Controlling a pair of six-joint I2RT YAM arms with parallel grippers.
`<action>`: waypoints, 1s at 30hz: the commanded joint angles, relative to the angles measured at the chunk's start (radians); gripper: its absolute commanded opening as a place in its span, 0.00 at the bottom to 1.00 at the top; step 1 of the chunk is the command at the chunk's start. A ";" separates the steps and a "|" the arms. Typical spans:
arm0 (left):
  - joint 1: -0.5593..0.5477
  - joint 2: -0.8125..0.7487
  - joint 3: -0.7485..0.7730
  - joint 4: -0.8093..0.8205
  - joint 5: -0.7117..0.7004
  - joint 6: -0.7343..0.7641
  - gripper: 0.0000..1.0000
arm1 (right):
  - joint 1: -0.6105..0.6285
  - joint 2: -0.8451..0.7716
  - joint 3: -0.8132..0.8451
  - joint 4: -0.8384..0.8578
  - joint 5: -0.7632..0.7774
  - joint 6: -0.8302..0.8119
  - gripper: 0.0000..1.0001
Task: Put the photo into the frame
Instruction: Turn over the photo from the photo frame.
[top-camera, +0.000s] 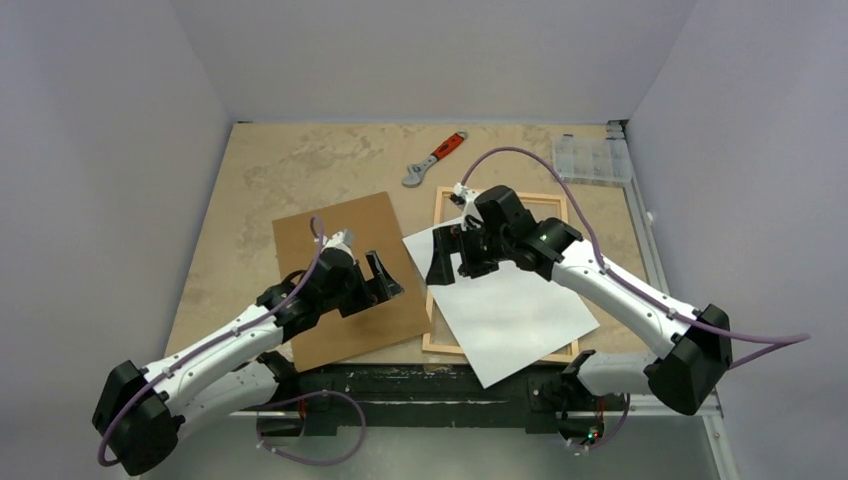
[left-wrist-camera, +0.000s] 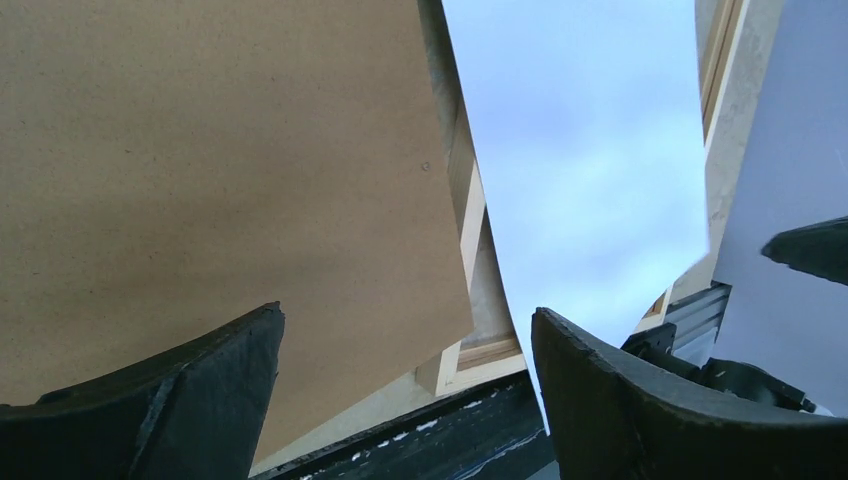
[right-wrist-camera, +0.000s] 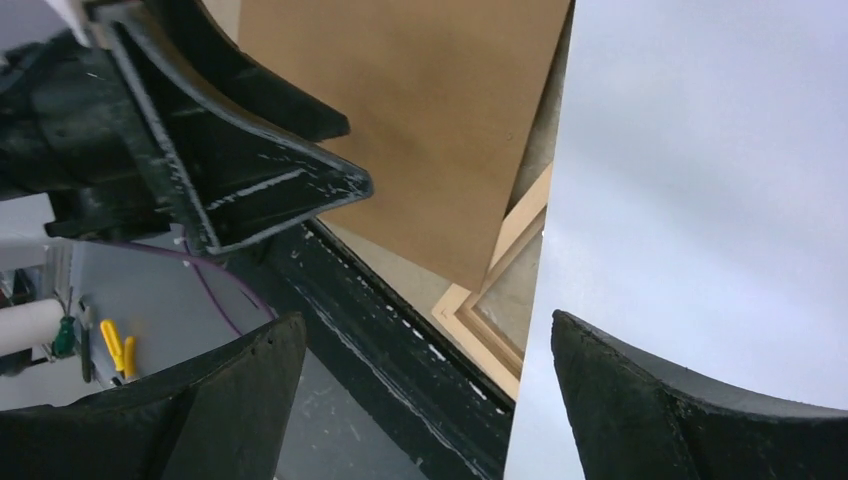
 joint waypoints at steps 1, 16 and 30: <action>0.008 0.063 -0.012 0.121 0.064 -0.019 0.90 | -0.041 -0.064 -0.014 0.079 -0.032 0.045 0.91; -0.142 0.501 0.200 0.393 0.161 -0.073 0.77 | -0.465 -0.193 -0.419 0.145 -0.196 0.082 0.90; -0.161 0.582 0.206 0.323 0.046 -0.141 0.74 | -0.563 -0.152 -0.523 0.224 -0.257 0.085 0.89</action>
